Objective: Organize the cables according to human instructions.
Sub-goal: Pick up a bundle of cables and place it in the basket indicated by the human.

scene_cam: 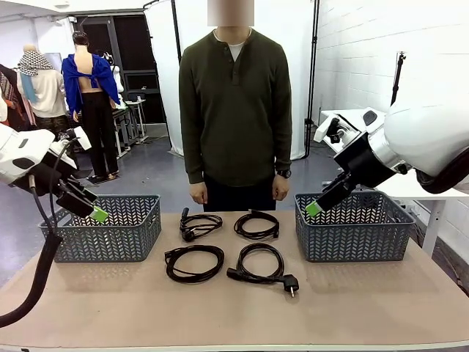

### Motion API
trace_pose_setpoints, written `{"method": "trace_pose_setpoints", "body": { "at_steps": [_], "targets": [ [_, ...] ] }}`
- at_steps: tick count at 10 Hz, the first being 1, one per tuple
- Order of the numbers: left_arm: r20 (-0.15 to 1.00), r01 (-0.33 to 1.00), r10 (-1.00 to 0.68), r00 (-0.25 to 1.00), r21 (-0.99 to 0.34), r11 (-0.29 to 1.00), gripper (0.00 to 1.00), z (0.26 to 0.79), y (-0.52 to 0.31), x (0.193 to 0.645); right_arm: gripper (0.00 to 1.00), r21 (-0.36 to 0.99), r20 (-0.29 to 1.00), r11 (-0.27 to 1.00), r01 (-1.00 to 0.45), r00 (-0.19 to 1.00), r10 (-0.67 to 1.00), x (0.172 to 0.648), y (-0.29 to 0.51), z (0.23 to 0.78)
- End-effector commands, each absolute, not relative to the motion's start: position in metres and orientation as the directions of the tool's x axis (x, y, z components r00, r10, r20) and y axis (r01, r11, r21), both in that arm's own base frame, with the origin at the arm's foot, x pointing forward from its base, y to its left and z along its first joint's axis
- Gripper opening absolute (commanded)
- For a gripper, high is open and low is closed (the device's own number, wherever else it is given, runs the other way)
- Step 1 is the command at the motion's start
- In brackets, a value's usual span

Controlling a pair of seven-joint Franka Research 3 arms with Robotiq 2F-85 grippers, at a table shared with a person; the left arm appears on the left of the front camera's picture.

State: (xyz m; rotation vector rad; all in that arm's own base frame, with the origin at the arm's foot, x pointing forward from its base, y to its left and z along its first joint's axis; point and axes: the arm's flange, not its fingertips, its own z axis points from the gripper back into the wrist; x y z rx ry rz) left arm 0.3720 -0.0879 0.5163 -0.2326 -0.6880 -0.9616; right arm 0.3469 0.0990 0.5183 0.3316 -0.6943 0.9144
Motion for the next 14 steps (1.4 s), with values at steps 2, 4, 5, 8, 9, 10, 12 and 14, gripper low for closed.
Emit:
{"method": "trace_pose_setpoints", "body": {
  "at_steps": [2,4,5,8,9,10,12,14],
  "targets": [
    [0.634,0.819,-0.675,0.378,0.11,0.563,1.0,0.5155,-0.0859,0.3732,1.0,-0.021,0.675,0.579,-0.815,0.416,0.609,0.348,0.0995,0.5175],
    [0.634,0.819,-0.675,0.378,0.11,0.563,1.0,0.5155,-0.0859,0.3732,1.0,-0.021,0.675,0.579,-0.815,0.416,0.609,0.348,0.0995,0.5175],
    [0.634,0.819,-0.675,0.378,0.11,0.563,1.0,0.5155,-0.0859,0.3732,1.0,-0.021,0.675,0.579,-0.815,0.416,0.609,0.348,0.0995,0.5175],
    [0.634,0.819,-0.675,0.378,0.11,0.563,1.0,0.5155,-0.0859,0.3732,1.0,-0.021,0.675,0.579,-0.815,0.416,0.609,0.348,0.0995,0.5175],
    [0.634,0.819,-0.675,0.378,0.11,0.563,1.0,0.5155,-0.0859,0.3732,1.0,-0.021,0.675,0.579,-0.815,0.416,0.609,0.348,0.0995,0.5175],
    [0.634,0.819,-0.675,0.378,0.11,0.563,1.0,0.5155,-0.0859,0.3732,1.0,-0.021,0.675,0.579,-0.815,0.416,0.609,0.348,0.0995,0.5175],
    [0.634,0.819,-0.675,0.378,0.11,0.563,1.0,0.5155,-0.0859,0.3732,1.0,-0.021,0.675,0.579,-0.815,0.416,0.609,0.348,0.0995,0.5175],
    [0.634,0.819,-0.675,0.378,0.11,0.563,1.0,0.5155,-0.0859,0.3732,1.0,-0.021,0.675,0.579,-0.815,0.416,0.609,0.348,0.0995,0.5175]
  ]
}}
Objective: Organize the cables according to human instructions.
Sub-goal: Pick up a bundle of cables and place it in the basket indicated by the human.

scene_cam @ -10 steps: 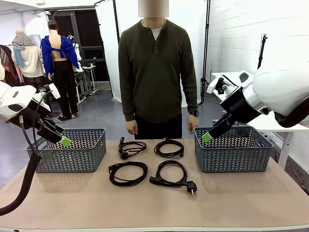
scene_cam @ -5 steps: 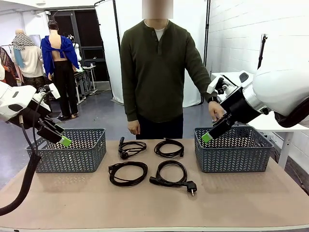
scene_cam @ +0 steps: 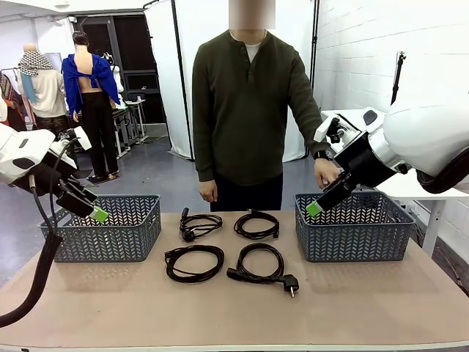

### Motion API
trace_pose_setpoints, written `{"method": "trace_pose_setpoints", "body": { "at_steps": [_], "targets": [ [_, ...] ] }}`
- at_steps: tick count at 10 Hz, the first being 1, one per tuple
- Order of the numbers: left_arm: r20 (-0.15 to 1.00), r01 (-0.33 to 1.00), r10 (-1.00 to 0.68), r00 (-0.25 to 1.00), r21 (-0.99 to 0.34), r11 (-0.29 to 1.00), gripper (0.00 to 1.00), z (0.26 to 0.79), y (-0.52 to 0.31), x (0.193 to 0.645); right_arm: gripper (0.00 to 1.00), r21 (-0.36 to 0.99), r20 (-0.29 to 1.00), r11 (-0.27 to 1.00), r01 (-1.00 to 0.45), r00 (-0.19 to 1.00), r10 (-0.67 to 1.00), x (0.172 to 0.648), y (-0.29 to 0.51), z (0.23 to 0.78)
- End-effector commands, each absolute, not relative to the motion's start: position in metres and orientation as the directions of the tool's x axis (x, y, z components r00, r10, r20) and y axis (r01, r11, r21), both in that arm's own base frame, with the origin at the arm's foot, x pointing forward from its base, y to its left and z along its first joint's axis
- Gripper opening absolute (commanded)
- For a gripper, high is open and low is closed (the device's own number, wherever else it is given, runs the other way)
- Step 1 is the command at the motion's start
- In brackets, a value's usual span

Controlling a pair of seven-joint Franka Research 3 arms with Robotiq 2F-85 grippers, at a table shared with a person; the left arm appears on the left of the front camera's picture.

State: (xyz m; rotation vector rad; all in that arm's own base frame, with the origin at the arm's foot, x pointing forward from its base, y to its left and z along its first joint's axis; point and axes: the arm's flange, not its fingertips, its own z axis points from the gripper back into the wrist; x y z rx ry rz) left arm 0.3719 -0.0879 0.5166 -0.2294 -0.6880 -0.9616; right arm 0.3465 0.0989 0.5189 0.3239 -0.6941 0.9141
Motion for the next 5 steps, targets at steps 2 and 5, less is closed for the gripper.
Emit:
{"method": "trace_pose_setpoints", "body": {
  "at_steps": [2,5],
  "targets": [
    [0.634,0.819,-0.675,0.378,0.11,0.563,1.0,0.5155,-0.0859,0.3732,1.0,-0.021,0.675,0.579,-0.815,0.416,0.609,0.348,0.0995,0.5175],
    [0.634,0.819,-0.675,0.378,0.11,0.563,1.0,0.5155,-0.0859,0.3732,1.0,-0.021,0.675,0.579,-0.815,0.416,0.609,0.348,0.0995,0.5175]
  ]
}}
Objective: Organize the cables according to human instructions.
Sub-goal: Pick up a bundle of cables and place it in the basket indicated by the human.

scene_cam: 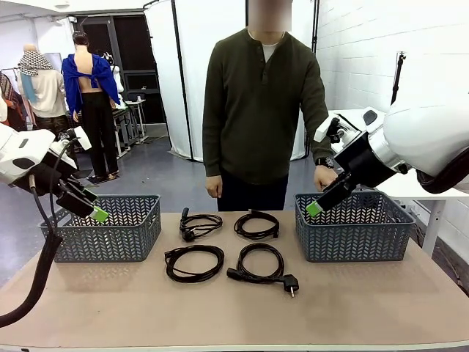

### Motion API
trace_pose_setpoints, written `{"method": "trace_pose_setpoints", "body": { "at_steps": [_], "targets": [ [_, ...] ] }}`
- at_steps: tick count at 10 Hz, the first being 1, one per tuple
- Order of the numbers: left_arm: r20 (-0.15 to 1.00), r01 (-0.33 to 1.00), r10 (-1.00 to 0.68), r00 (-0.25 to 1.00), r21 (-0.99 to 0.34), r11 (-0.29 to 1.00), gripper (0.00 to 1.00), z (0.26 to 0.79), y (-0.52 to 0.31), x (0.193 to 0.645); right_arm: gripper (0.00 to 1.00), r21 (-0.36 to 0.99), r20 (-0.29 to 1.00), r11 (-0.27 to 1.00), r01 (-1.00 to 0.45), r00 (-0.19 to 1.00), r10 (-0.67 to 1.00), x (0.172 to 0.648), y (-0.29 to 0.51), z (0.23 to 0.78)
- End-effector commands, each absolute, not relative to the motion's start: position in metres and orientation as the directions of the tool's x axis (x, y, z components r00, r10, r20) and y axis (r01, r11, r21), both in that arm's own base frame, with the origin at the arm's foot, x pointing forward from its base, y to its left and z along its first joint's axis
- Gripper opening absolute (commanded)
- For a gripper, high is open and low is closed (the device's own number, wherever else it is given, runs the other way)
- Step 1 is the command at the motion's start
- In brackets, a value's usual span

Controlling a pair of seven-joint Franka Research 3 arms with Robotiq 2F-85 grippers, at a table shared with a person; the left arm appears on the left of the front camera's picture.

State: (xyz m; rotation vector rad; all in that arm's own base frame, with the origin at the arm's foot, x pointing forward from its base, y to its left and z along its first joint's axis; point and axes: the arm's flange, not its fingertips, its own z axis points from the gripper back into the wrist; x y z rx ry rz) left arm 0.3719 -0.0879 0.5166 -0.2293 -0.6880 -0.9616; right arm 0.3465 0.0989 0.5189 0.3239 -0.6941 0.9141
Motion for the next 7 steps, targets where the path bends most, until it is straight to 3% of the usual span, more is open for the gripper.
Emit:
{"method": "trace_pose_setpoints", "body": {
  "at_steps": [1,7],
  "targets": [
    [0.634,0.819,-0.675,0.378,0.11,0.563,1.0,0.5155,-0.0859,0.3732,1.0,-0.021,0.675,0.579,-0.815,0.416,0.609,0.348,0.0995,0.5175],
    [0.634,0.819,-0.675,0.378,0.11,0.563,1.0,0.5155,-0.0859,0.3732,1.0,-0.029,0.672,0.583,-0.812,0.416,0.613,0.3465,0.0989,0.5189]
  ]
}}
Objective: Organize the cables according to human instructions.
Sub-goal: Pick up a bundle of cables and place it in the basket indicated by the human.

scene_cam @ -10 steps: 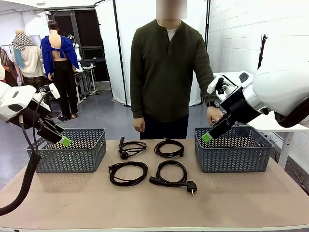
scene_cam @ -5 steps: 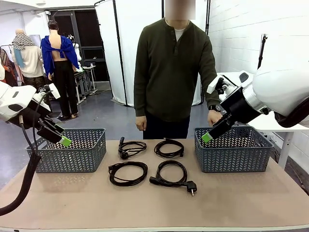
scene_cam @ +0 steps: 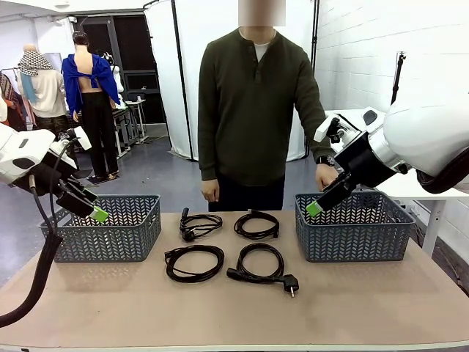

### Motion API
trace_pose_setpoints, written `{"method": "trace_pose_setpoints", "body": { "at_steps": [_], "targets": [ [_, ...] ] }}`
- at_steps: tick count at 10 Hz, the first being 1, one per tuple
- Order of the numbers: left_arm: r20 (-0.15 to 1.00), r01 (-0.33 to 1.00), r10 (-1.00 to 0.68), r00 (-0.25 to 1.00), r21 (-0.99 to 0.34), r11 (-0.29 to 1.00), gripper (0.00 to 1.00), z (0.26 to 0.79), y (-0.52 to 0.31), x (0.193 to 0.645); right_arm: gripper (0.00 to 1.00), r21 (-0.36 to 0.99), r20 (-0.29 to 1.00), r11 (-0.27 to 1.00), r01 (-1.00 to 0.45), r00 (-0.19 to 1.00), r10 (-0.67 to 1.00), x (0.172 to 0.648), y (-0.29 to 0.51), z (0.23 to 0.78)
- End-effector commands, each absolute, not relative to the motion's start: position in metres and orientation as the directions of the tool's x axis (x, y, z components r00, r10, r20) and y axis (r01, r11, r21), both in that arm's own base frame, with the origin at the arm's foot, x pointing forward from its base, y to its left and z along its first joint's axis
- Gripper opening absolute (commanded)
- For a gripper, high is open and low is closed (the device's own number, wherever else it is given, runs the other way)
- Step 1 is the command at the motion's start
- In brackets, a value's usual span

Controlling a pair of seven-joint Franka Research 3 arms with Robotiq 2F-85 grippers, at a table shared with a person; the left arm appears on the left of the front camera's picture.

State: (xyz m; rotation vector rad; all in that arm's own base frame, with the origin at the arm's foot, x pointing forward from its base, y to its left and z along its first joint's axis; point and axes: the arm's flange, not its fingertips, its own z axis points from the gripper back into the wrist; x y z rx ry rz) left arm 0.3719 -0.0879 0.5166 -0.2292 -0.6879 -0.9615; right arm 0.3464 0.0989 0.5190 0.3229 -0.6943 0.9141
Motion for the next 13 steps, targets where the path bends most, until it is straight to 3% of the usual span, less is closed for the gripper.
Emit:
{"method": "trace_pose_setpoints", "body": {
  "at_steps": [1,4,8,13],
  "targets": [
    [0.634,0.819,-0.675,0.378,0.11,0.563,1.0,0.516,-0.086,0.373,1.0,-0.045,0.645,0.556,-0.83,0.401,0.65,0.35,0.105,0.52],
    [0.634,0.819,-0.675,0.378,0.11,0.563,1.0,0.516,-0.086,0.373,1.0,-0.076,0.536,0.462,-0.884,0.354,0.766,0.369,0.14,0.519],
    [0.634,0.819,-0.675,0.378,0.11,0.563,1.0,0.516,-0.086,0.373,1.0,-0.144,0.372,0.336,-0.931,0.264,0.89,0.399,0.188,0.475],
    [0.634,0.819,-0.675,0.378,0.11,0.563,1.0,0.516,-0.086,0.373,1.0,-0.168,0.284,0.259,-0.951,0.205,0.937,0.409,0.22,0.422]
  ]
}}
